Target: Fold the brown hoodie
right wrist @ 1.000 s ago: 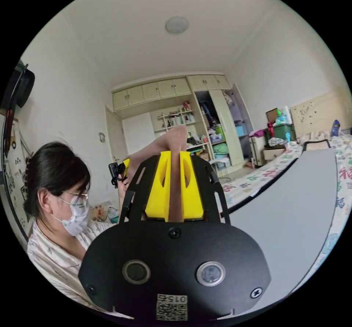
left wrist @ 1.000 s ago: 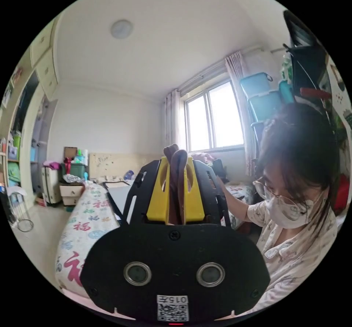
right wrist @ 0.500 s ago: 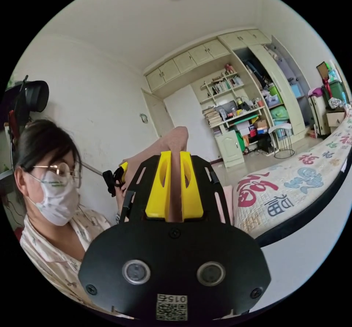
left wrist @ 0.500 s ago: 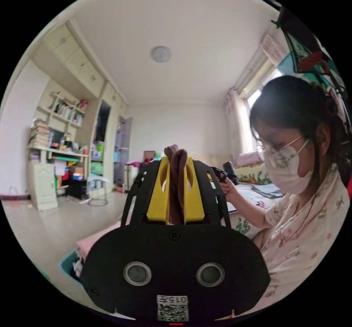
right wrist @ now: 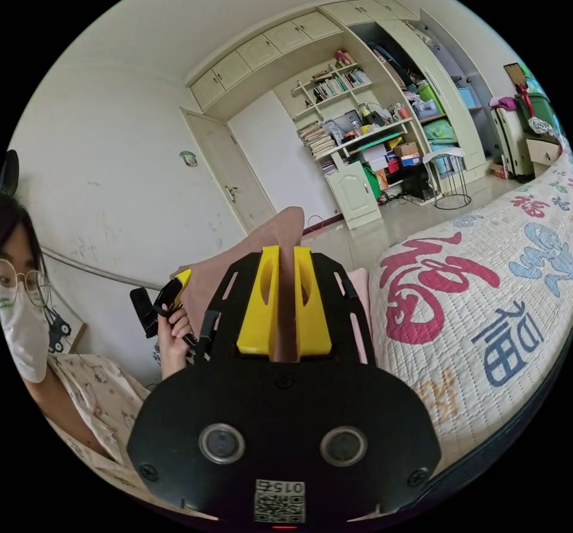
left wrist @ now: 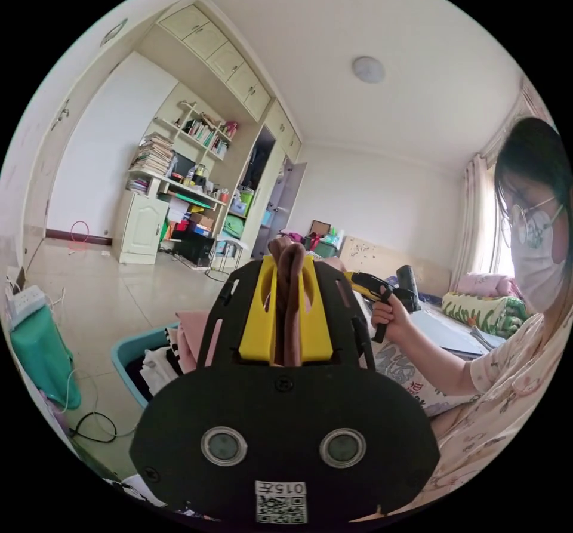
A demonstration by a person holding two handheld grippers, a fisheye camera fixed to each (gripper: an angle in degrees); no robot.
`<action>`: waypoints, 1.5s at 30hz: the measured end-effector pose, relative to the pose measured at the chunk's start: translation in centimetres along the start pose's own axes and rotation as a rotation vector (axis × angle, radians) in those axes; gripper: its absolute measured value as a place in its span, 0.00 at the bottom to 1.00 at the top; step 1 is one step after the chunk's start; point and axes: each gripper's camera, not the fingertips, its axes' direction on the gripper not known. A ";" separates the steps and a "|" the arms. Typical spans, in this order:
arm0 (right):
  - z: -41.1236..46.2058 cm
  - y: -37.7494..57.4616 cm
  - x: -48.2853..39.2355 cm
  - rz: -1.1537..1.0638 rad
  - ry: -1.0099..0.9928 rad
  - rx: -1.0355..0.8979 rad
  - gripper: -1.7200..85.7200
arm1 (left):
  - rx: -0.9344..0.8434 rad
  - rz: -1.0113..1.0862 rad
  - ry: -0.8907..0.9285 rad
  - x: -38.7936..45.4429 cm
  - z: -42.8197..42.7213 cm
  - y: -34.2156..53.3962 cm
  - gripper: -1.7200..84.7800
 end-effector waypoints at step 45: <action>-44.5 14.8 12.2 -0.188 -0.203 0.294 0.08 | 0.358 0.800 0.872 -4.5 8.4 -4.6 0.06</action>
